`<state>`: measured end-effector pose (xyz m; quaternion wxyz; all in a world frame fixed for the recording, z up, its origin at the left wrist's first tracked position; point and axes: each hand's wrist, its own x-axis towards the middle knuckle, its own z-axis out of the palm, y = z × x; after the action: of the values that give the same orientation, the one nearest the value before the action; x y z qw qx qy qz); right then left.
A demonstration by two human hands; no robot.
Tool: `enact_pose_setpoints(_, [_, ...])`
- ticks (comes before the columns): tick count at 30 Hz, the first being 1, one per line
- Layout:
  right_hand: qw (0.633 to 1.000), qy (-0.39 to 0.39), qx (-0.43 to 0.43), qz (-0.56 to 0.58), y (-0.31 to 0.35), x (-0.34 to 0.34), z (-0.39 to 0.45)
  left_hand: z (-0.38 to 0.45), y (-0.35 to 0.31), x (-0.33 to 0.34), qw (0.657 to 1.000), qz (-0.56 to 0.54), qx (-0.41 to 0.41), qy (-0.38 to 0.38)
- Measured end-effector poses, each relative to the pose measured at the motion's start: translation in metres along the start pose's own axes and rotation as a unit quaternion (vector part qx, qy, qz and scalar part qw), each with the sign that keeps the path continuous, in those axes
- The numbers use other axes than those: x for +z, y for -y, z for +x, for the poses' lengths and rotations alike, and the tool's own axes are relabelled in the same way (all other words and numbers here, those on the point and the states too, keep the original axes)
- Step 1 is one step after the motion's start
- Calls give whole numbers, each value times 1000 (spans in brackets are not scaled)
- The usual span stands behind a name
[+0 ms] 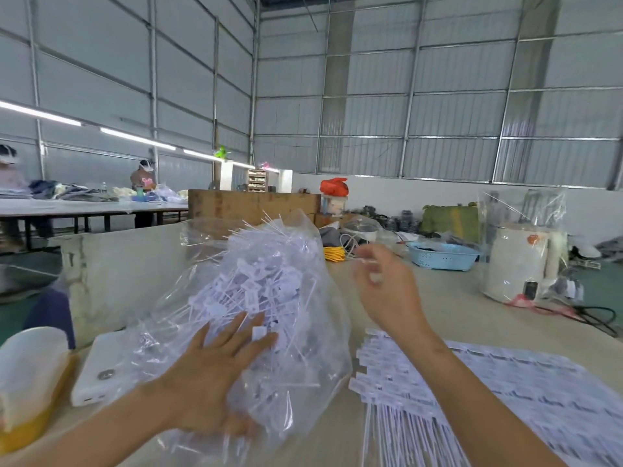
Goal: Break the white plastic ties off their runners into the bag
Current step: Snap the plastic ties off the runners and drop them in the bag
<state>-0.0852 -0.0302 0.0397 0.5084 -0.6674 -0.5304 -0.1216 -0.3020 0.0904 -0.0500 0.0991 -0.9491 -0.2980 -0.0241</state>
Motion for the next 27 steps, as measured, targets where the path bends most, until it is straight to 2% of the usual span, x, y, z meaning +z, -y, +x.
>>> enact_pose_setpoints(1, [999,13,-40,34,11,8,-4,0,-1,-8,1000,-8,5,2])
enact_pose_setpoints(2, [995,72,-59,32,19,17,-9,0,-2,-18,1000,-10,7,19])
enact_pose_setpoints(4, [966,240,-7,-94,21,27,-14,-8,1,-44,996,-11,-8,88])
enact_pose_setpoints(6, [924,331,54,-183,7,20,-9,-18,7,-70,992,-20,-33,121])
enact_pose_setpoints(7, [915,347,75,-193,0,16,-8,-21,7,-80,995,-21,-44,83])
enact_pose_setpoints(8, [913,348,83,-193,-8,14,-9,-20,4,-87,998,-21,-52,4])
enact_pose_setpoints(10, [929,320,91,-162,-15,17,-13,-5,-9,-91,981,-38,-36,-185])
enact_pose_setpoints(11, [942,288,94,-145,-16,22,-15,6,-20,-90,974,-53,-23,-220])
enact_pose_setpoints(12, [955,245,95,-134,-19,26,-16,17,-30,-85,977,-59,-10,-206])
enact_pose_setpoints(13, [967,195,100,-128,-24,26,-16,28,-38,-75,986,-54,-5,-158])
enact_pose_setpoints(15, [977,101,133,-134,-38,12,-13,45,-37,-50,998,-6,-28,-53])
enact_pose_setpoints(16, [976,64,159,-133,-48,0,-11,50,-31,-39,998,9,-50,-32])
enact_pose_setpoints(20, [973,-20,226,-41,-74,-34,-10,53,-28,-22,993,52,-101,-19])
enact_pose_setpoints(22, [976,-45,213,6,-74,-31,-10,54,-44,-28,987,100,-108,-61])
enact_pose_setpoints(24, [979,-57,182,76,-67,-25,-6,54,-59,-32,983,121,-57,-127])
enact_pose_setpoints(25, [975,-60,169,128,-62,-23,-4,54,-64,-29,984,124,-11,-125])
enact_pose_setpoints(27, [960,-66,142,231,-51,-23,1,58,-66,-16,987,147,43,-51])
